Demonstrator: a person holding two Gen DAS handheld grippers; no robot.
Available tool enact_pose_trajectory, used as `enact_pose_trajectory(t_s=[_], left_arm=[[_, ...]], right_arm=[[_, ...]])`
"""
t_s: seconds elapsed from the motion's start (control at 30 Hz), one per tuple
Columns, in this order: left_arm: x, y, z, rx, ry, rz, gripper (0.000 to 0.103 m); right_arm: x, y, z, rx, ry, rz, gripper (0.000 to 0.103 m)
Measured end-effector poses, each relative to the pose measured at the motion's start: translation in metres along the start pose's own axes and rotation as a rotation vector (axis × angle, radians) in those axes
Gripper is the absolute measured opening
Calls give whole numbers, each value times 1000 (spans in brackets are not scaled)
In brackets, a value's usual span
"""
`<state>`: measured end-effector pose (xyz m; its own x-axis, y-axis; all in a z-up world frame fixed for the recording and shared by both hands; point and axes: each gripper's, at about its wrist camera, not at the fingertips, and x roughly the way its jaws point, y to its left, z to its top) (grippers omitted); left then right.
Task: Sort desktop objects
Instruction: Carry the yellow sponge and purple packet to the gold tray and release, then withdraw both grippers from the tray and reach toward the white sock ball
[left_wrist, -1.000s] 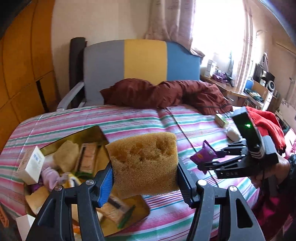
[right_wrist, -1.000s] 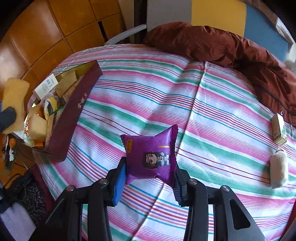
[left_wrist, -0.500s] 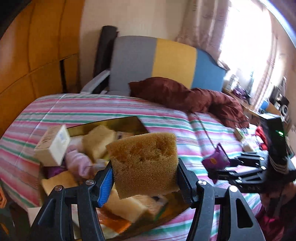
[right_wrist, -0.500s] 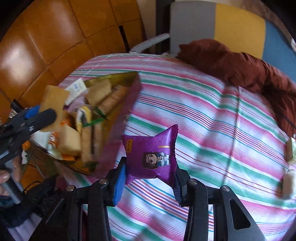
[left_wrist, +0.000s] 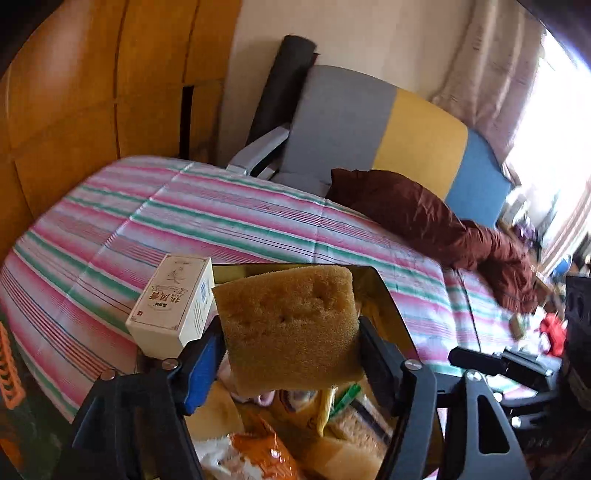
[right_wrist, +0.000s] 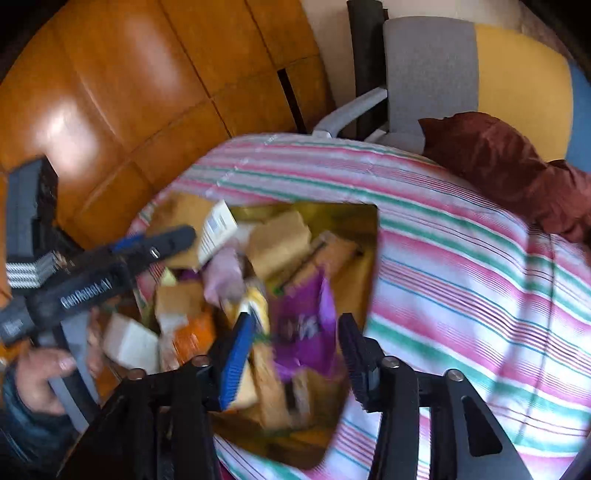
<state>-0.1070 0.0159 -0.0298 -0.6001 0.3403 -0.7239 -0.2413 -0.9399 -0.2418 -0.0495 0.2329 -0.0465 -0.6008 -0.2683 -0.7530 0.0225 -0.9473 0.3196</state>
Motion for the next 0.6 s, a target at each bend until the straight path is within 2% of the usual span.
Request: enact_pose_trajectory(t_s=[0.03, 0.17, 0.3, 0.43, 0.6], left_arm=[[3, 4, 1, -13, 13, -4, 80], [5, 14, -1, -56, 14, -48, 86], [5, 20, -8, -98, 28, -55, 87], [-2, 12, -18, -51, 28, 2, 86], [-16, -4, -28, 4, -3, 9, 86]], right_arm=[[2, 2, 2, 3, -2, -2, 60], [6, 8, -5, -21, 22, -3, 60], [6, 7, -17, -26, 51, -29, 63], [0, 2, -32, -11, 57, -51, 73], [-8, 2, -43, -18, 51, -76, 75]])
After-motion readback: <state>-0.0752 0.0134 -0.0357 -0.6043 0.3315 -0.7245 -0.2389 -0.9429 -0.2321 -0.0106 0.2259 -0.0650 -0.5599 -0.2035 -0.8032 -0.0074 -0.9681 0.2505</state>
